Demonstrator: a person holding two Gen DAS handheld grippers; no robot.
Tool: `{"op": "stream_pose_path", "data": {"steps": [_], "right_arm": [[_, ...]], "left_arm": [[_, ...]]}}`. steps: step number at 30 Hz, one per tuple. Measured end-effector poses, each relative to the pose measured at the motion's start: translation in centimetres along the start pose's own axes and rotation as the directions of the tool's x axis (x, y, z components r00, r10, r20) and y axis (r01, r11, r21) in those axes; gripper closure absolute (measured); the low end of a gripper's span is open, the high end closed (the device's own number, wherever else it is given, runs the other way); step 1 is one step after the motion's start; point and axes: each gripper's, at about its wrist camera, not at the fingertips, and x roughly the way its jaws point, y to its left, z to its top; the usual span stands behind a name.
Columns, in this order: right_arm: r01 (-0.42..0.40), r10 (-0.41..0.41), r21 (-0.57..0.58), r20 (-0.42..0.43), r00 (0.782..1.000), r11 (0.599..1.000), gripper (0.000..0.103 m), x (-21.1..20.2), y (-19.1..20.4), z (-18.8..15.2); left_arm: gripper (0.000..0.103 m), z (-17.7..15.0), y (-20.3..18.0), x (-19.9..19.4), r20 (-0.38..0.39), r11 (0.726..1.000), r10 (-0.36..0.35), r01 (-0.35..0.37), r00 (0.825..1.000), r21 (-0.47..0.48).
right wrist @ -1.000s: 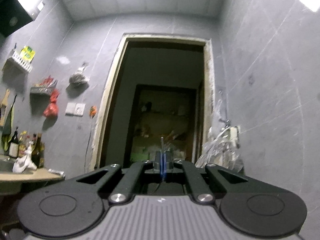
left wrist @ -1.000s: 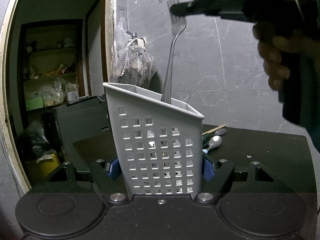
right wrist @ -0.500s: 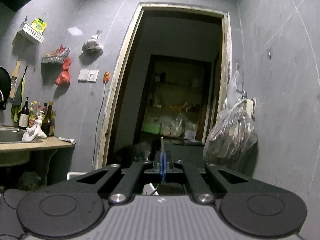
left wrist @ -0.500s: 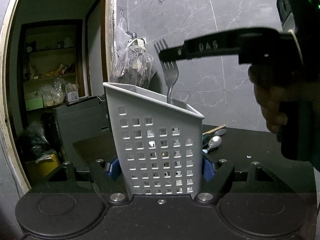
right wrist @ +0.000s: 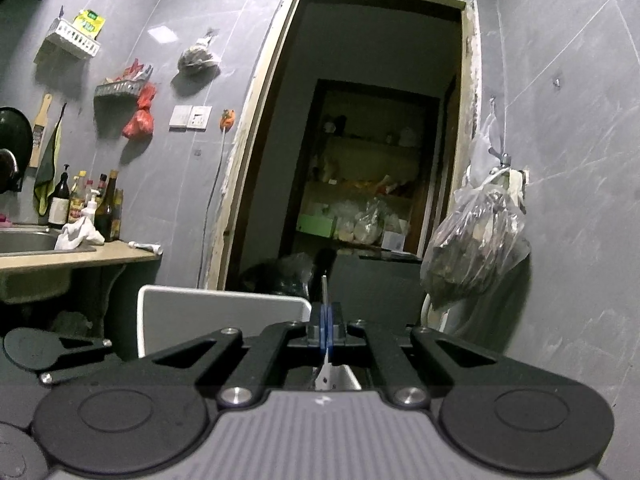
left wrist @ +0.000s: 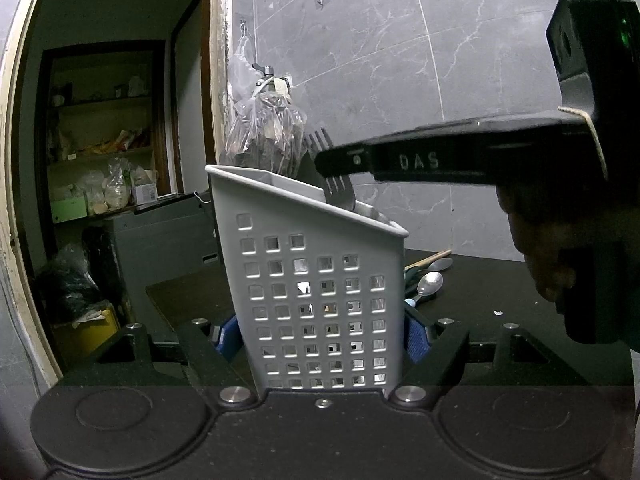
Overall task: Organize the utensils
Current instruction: 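Lower the fork into the caddy and open the right gripper, then move the open right gripper back toward the utensil pile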
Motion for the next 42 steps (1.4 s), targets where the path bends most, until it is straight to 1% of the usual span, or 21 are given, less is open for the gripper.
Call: {"op": "stream_pose_path", "data": {"steps": [7, 28, 30, 32, 33, 35, 36, 37, 38, 39, 41, 42], "right_arm": [[-0.010, 0.010, -0.012, -0.030, 0.999, 1.000, 0.101, 0.3, 0.1, -0.6], [-0.006, 0.006, -0.004, -0.037, 0.999, 1.000, 0.098, 0.3, -0.4, -1.0], [-0.008, 0.008, -0.002, -0.036, 0.999, 1.000, 0.093, 0.3, -0.5, -1.0], [-0.006, 0.006, -0.003, -0.034, 0.999, 1.000, 0.083, 0.3, -0.5, -1.1], [-0.004, 0.004, -0.002, -0.032, 0.999, 1.000, 0.081, 0.3, -0.6, -1.1], [-0.003, 0.003, 0.001, -0.028, 1.000, 1.000, 0.073, 0.3, -0.8, -1.1], [-0.002, 0.002, 0.003, -0.025, 1.000, 1.000, 0.071, 0.2, -0.9, -1.1], [0.000, 0.000, 0.004, -0.021, 1.000, 1.000, 0.064, 0.1, -1.0, -1.1], [0.005, -0.005, 0.003, -0.014, 1.000, 1.000, 0.054, 0.0, -1.1, -1.1], [0.015, -0.015, 0.003, 0.000, 1.000, 1.000, 0.048, -0.2, -1.3, -1.0], [0.039, -0.039, 0.005, 0.022, 0.999, 0.999, 0.032, -0.6, -1.8, -0.9], [0.053, -0.053, 0.007, 0.029, 0.998, 0.999, 0.027, -0.8, -2.2, -0.8]], "left_arm": [[0.025, 0.0, 0.0, 0.0, 0.000, 1.000, 0.000, 0.000, 1.000, 0.000], [0.025, 0.0, -0.1, 0.0, 0.001, 1.000, 0.000, 0.000, 1.000, 0.000], [0.025, -0.1, 0.0, 0.0, 0.001, 1.000, 0.000, 0.000, 1.000, 0.000], [0.025, -0.1, 0.0, 0.0, 0.001, 1.000, 0.000, 0.000, 1.000, 0.000], [0.025, -0.1, 0.0, 0.0, 0.001, 1.000, 0.000, 0.000, 1.000, 0.000], [0.025, -0.1, 0.0, 0.0, 0.001, 1.000, 0.000, 0.000, 1.000, 0.000], [0.025, -0.1, 0.0, 0.0, 0.001, 1.000, 0.000, 0.000, 1.000, -0.001], [0.025, -0.1, 0.0, 0.0, 0.001, 1.000, 0.000, 0.000, 1.000, -0.001], [0.025, -0.1, 0.0, 0.0, 0.001, 1.000, 0.000, 0.000, 1.000, 0.000], [0.025, -0.1, -0.1, 0.0, 0.001, 1.000, 0.000, 0.000, 1.000, 0.000], [0.025, -0.1, 0.0, 0.0, 0.000, 1.000, 0.000, 0.000, 1.000, 0.000], [0.025, -0.1, -0.1, 0.0, 0.001, 1.000, 0.000, 0.000, 1.000, -0.001]]}}
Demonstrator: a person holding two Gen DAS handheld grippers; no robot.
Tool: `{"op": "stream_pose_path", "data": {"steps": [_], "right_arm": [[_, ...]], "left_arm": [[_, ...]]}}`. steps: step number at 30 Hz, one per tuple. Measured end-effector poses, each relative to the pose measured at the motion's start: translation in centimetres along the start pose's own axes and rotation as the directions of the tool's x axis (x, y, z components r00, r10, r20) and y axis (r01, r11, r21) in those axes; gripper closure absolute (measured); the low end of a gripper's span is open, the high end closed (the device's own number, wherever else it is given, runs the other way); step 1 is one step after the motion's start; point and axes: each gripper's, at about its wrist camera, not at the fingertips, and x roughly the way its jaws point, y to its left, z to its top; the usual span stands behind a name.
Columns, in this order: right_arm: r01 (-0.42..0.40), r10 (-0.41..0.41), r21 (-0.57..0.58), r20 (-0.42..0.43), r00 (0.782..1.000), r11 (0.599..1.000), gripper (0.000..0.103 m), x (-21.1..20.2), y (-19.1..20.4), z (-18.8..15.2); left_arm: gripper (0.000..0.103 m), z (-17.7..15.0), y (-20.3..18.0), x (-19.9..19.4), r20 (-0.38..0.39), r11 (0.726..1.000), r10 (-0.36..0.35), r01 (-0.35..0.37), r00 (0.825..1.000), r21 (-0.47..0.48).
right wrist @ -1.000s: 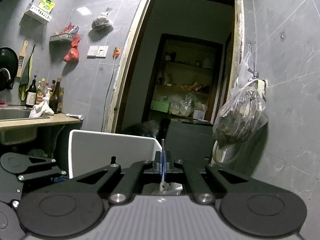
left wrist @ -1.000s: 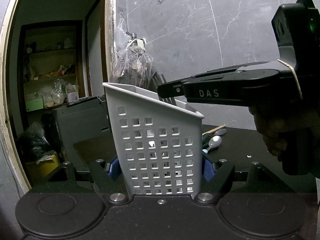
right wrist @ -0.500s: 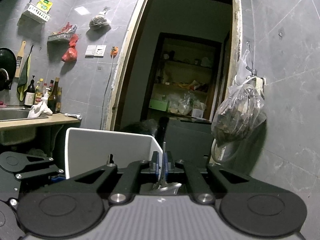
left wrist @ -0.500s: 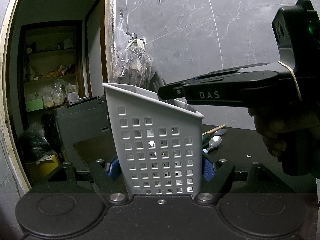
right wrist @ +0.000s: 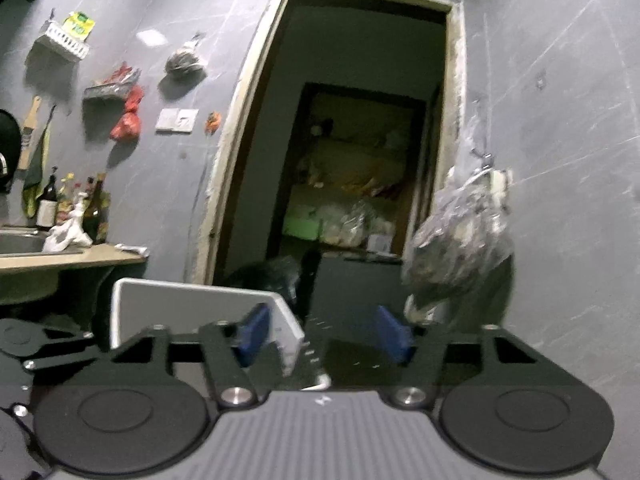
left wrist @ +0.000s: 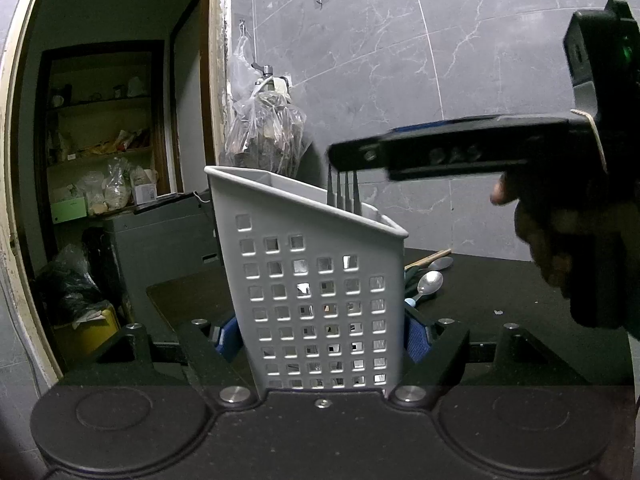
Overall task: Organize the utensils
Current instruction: 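Move the open right gripper back toward the utensil pile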
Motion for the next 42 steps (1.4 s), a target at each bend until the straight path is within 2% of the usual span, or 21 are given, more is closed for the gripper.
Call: {"op": "stream_pose_path", "data": {"steps": [2, 4, 11, 16, 19, 24, 29, 34, 36, 42], "right_arm": [[0.048, -0.048, 0.014, 0.013, 0.999, 0.999, 0.007, -0.4, -1.1, 0.1], [0.095, -0.096, 0.044, 0.022, 0.995, 0.995, 0.002, -0.9, -2.3, 0.1], [0.227, -0.221, 0.241, -0.051, 0.974, 0.944, 0.000, -1.7, -7.9, -1.3], [0.284, -0.248, 0.344, -0.146, 0.958, 0.895, 0.000, -1.6, -10.6, -3.3], [0.299, -0.233, 0.395, -0.206, 0.950, 0.869, 0.000, -1.3, -11.9, -4.6], [0.301, -0.145, 0.486, -0.333, 0.932, 0.821, 0.000, -0.1, -13.3, -7.0], [0.314, -0.081, 0.533, -0.414, 0.906, 0.786, 0.000, 1.2, -13.8, -9.2], [0.326, -0.029, 0.611, -0.443, 0.896, 0.722, 0.000, 2.4, -14.9, -10.7], [0.327, -0.012, 0.647, -0.441, 0.898, 0.689, 0.000, 2.9, -15.4, -11.2], [0.323, 0.023, 0.712, -0.429, 0.903, 0.623, 0.000, 3.4, -16.2, -12.5]], "left_arm": [[0.025, 0.0, 0.0, 0.0, 0.000, 1.000, 0.000, 0.000, 1.000, 0.000], [0.025, 0.0, 0.0, 0.0, 0.000, 1.000, 0.001, -0.001, 1.000, 0.001], [0.025, 0.0, 0.0, 0.0, 0.000, 1.000, 0.001, -0.001, 1.000, 0.001], [0.025, 0.0, 0.0, 0.0, 0.000, 1.000, 0.001, -0.001, 1.000, 0.001], [0.025, 0.0, 0.0, 0.0, 0.001, 1.000, 0.001, -0.001, 1.000, 0.001], [0.025, -0.1, 0.1, 0.0, 0.001, 1.000, 0.001, -0.001, 1.000, 0.002], [0.025, -0.1, 0.1, 0.0, 0.001, 1.000, 0.001, -0.001, 1.000, 0.002], [0.025, -0.1, 0.1, 0.0, 0.001, 1.000, 0.001, -0.001, 1.000, 0.002], [0.025, -0.1, 0.1, 0.0, 0.001, 1.000, 0.001, -0.001, 1.000, 0.003], [0.025, -0.1, 0.1, 0.0, 0.001, 1.000, 0.001, -0.001, 1.000, 0.002]]}}
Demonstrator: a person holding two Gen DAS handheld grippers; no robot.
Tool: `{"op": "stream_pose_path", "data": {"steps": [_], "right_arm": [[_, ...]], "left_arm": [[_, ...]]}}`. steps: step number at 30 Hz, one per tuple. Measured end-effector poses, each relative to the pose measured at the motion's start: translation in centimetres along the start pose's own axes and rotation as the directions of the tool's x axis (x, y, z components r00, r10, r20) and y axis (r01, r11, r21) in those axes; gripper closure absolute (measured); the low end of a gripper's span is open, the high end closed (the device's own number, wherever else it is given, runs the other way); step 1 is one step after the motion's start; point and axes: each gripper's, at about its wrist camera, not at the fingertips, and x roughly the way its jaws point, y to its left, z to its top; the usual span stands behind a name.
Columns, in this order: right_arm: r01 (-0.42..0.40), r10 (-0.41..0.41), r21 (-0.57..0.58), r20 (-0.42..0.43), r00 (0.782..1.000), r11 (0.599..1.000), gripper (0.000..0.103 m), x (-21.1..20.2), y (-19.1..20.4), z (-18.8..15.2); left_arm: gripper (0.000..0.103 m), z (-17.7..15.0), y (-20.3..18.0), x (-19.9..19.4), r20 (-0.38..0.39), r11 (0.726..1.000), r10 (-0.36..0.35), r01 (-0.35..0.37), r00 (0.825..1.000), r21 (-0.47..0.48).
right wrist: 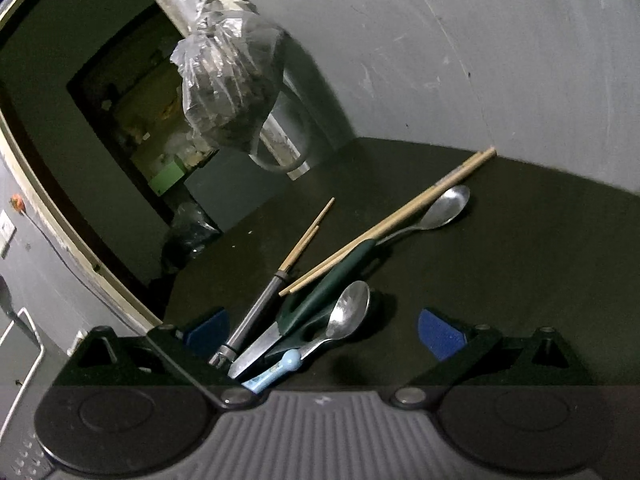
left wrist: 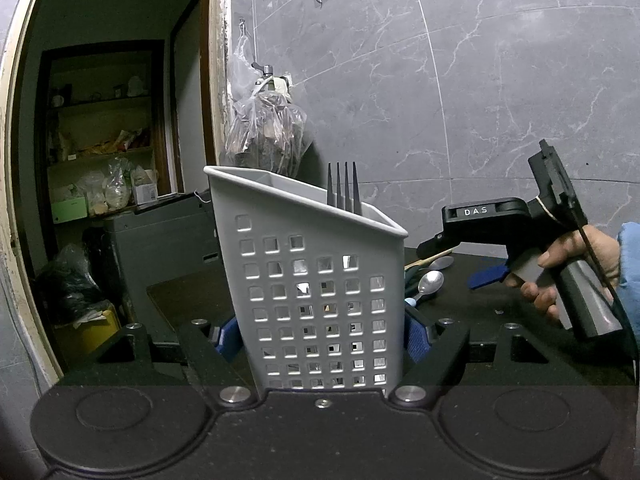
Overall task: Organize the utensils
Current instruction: 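Move the open right gripper back toward the utensil pile, then close the right gripper on the blue-handled spoon's bowl end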
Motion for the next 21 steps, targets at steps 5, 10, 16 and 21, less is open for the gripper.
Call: {"op": "stream_pose_path", "data": {"steps": [5, 10, 16, 21], "right_arm": [[-0.017, 0.017, 0.049, -0.010, 1.000, 0.999, 0.000, 0.7, -0.8, -0.1], [-0.034, 0.034, 0.072, -0.003, 0.999, 0.997, 0.001, 0.9, -1.1, 0.1], [-0.045, 0.046, 0.096, -0.006, 0.999, 0.994, 0.018, 1.3, -1.4, 0.1], [-0.043, 0.043, 0.097, 0.007, 0.999, 0.994, 0.028, 1.7, -1.5, 0.2]], "left_arm": [[0.025, 0.0, 0.1, 0.0, 0.000, 1.000, 0.000, 0.000, 1.000, 0.000], [0.025, 0.0, 0.0, 0.0, 0.000, 1.000, 0.000, 0.000, 1.000, 0.000], [0.025, 0.0, 0.0, 0.0, -0.001, 1.000, 0.000, 0.000, 1.000, 0.000], [0.025, 0.0, 0.0, 0.0, 0.000, 1.000, 0.000, 0.000, 1.000, 0.001]]}}
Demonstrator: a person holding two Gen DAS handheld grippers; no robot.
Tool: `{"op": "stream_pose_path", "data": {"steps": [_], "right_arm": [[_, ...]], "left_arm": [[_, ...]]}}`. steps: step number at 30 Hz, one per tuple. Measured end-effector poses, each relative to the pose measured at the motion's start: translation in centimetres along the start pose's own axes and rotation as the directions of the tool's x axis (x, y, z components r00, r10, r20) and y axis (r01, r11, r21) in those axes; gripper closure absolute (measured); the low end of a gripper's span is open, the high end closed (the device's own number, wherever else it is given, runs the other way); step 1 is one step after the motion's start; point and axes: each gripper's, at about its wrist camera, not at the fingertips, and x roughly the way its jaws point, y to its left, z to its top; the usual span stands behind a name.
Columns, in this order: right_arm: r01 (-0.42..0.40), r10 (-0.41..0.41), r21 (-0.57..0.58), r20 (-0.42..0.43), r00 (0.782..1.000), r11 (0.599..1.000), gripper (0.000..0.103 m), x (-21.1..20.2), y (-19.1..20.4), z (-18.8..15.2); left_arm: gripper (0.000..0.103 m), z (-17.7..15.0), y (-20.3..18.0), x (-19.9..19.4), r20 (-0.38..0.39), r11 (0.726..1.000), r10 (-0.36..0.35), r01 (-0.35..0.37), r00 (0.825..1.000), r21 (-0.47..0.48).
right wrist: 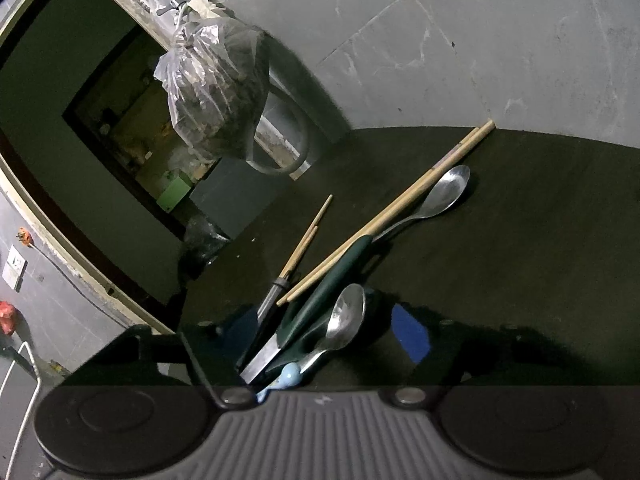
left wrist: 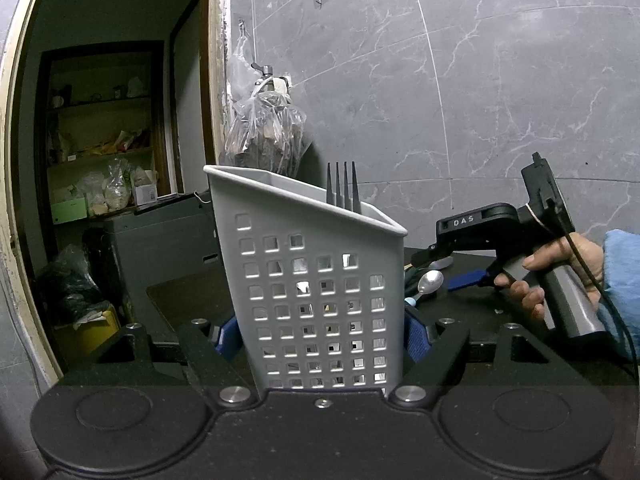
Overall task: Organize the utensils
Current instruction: 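Close the right gripper on the blue-handled spoon's bowl end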
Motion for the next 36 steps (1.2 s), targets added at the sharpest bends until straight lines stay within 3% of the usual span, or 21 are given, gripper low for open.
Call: {"op": "stream_pose_path", "data": {"steps": [4, 7, 10, 15, 22, 29, 36], "right_arm": [[0.025, -0.025, -0.012, 0.014, 1.000, 1.000, 0.045, 0.4, -0.2, 0.0], [0.034, -0.033, -0.020, 0.016, 0.999, 0.999, 0.048, 0.5, -0.1, 0.0], [0.051, -0.051, -0.034, 0.010, 0.999, 0.998, 0.063, 0.8, 0.0, -0.1], [0.067, -0.066, -0.037, 0.013, 0.998, 0.997, 0.068, 0.9, 0.0, -0.1], [0.095, -0.095, -0.022, 0.014, 0.995, 0.995, 0.086, 0.9, -0.5, -0.1], [0.111, -0.111, -0.016, 0.020, 0.994, 0.994, 0.096, 0.8, -0.6, 0.0], [0.115, -0.114, -0.013, 0.039, 0.993, 0.993, 0.098, -0.1, -0.5, -0.1]], "left_arm": [[0.025, 0.0, -0.1, 0.0, 0.000, 1.000, 0.000, 0.000, 1.000, 0.000], [0.025, 0.0, -0.1, 0.0, 0.000, 1.000, 0.000, 0.000, 1.000, 0.000], [0.025, 0.0, -0.1, 0.0, 0.000, 1.000, 0.000, 0.000, 1.000, 0.000], [0.025, 0.0, -0.1, 0.0, 0.000, 1.000, 0.000, 0.000, 1.000, 0.000], [0.025, 0.0, -0.1, 0.0, 0.000, 1.000, -0.001, 0.001, 1.000, 0.001], [0.025, 0.0, -0.1, 0.0, 0.000, 1.000, 0.000, 0.000, 1.000, 0.001], [0.025, 0.0, -0.1, 0.0, 0.000, 1.000, 0.000, 0.000, 1.000, 0.001]]}}
